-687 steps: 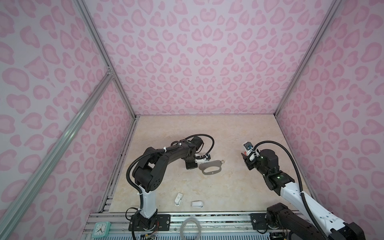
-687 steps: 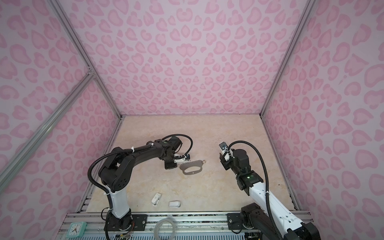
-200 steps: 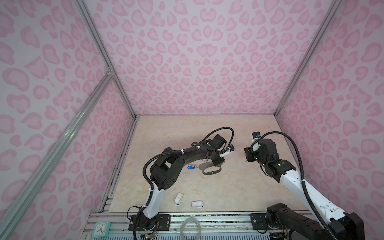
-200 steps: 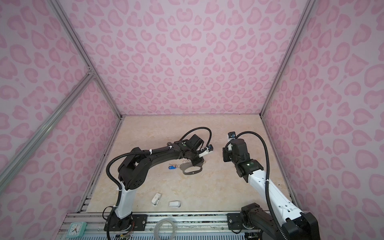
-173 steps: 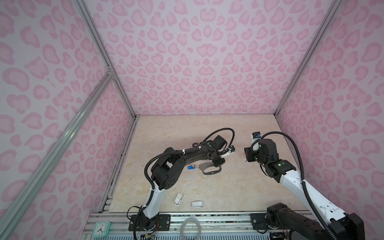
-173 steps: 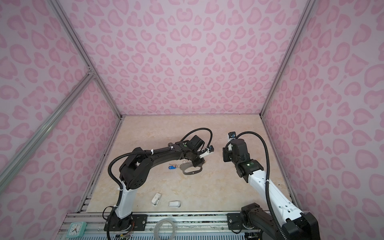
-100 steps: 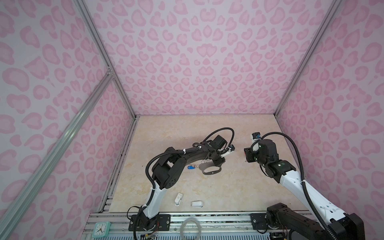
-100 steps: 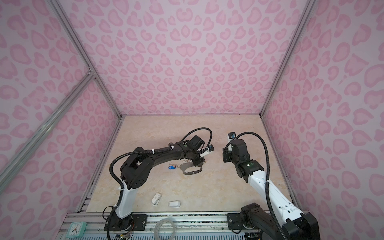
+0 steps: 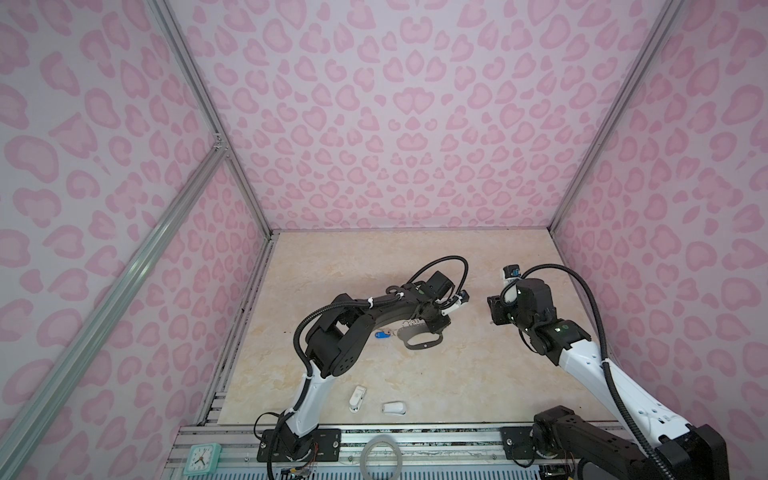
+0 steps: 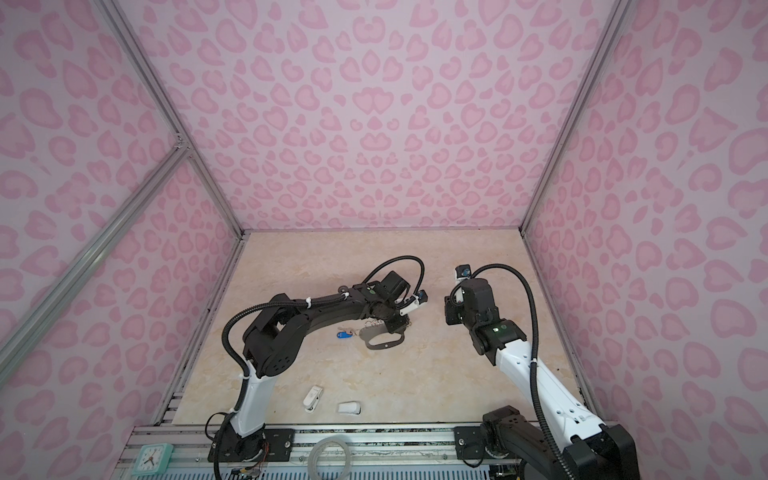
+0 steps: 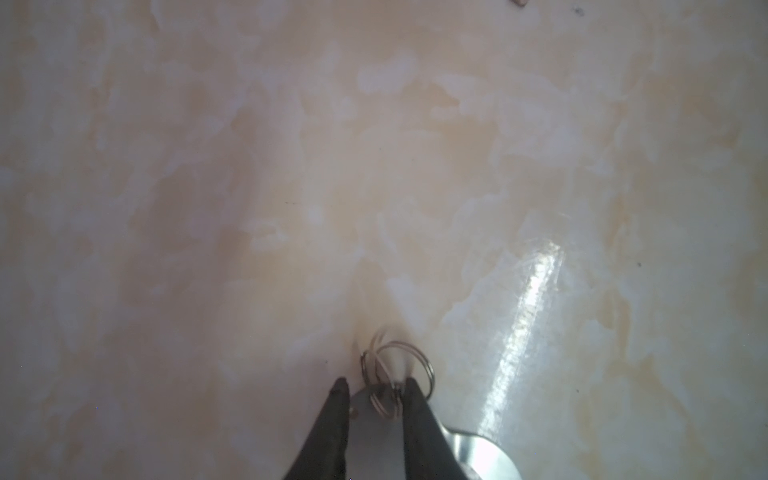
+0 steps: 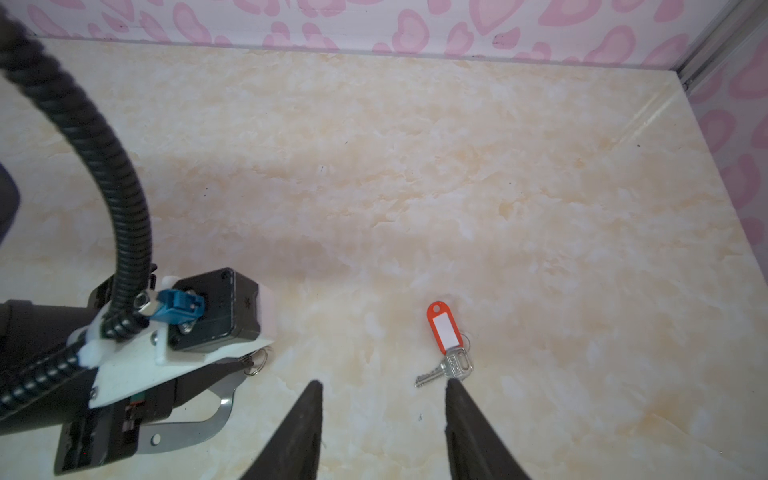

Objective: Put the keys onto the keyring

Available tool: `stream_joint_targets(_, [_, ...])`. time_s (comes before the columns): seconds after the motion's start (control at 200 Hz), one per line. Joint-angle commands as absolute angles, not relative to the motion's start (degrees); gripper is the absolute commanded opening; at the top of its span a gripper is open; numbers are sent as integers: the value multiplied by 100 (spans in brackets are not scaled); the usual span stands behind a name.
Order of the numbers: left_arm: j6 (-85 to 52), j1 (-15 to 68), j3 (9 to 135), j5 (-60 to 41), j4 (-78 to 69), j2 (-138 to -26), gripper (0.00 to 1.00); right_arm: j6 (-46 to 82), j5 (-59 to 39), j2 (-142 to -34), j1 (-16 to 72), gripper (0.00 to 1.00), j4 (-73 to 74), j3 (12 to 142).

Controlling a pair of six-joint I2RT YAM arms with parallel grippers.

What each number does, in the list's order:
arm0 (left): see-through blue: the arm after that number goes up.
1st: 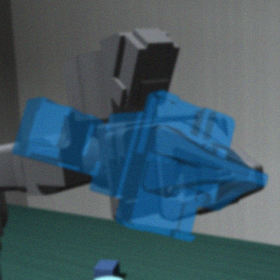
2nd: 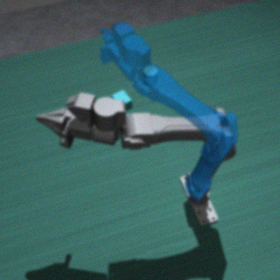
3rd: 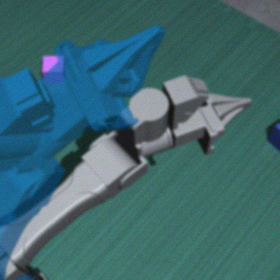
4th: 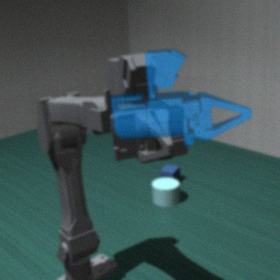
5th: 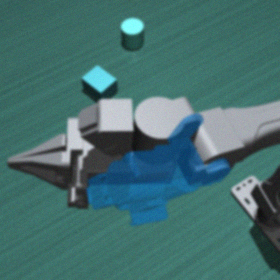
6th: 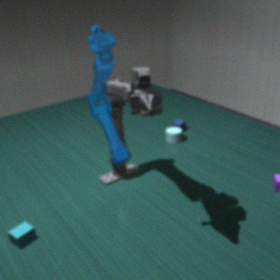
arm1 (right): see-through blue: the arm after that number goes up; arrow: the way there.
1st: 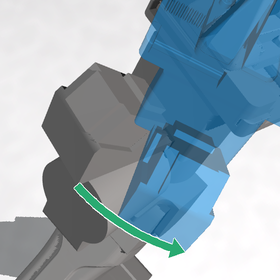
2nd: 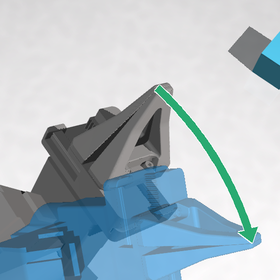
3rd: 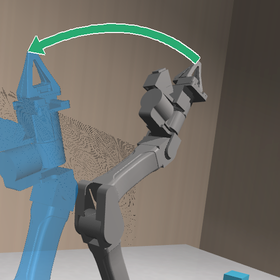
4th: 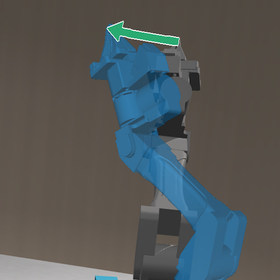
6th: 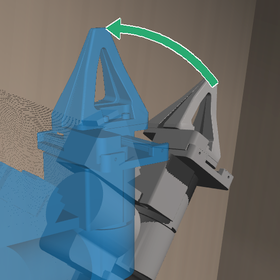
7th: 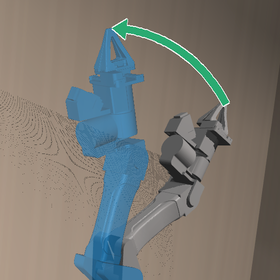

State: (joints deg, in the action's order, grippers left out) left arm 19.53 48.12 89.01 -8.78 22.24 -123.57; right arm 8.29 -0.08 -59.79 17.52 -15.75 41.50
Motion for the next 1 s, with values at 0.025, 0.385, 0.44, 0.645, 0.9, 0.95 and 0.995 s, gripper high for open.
stream_joint_targets(0.025, [1875,4820,8999,-890,2158,-12445,23,772,-48,-5994,1756,48,-1485,4146])
stream_joint_targets(0.385, [2016,4825,8983,-892,2162,-12302,3,747,-39,-5968,1750,48,-1477,4113])
stream_joint_targets(0.44, [2059,4824,8953,-909,2158,-12229,3,738,-35,-5959,1757,48,-1477,4104])
stream_joint_targets(0.645, [2365,4817,8694,-1209,2109,-11808,3,584,-105,-5859,1754,47,-1446,4022])
stream_joint_targets(0.9, [2977,4553,7973,-2098,1934,-10755,3,-469,-1163,-5254,1753,41,-1050,3639])
stream_joint_targets(0.95, [3014,4476,7837,-2302,1875,-10504,3,-707,-1561,-5113,1757,41,-930,3518])
stream_joint_targets(0.995, [3063,4392,7748,-2543,1855,-10296,3,-875,-1987,-4985,1750,40,-782,3398])
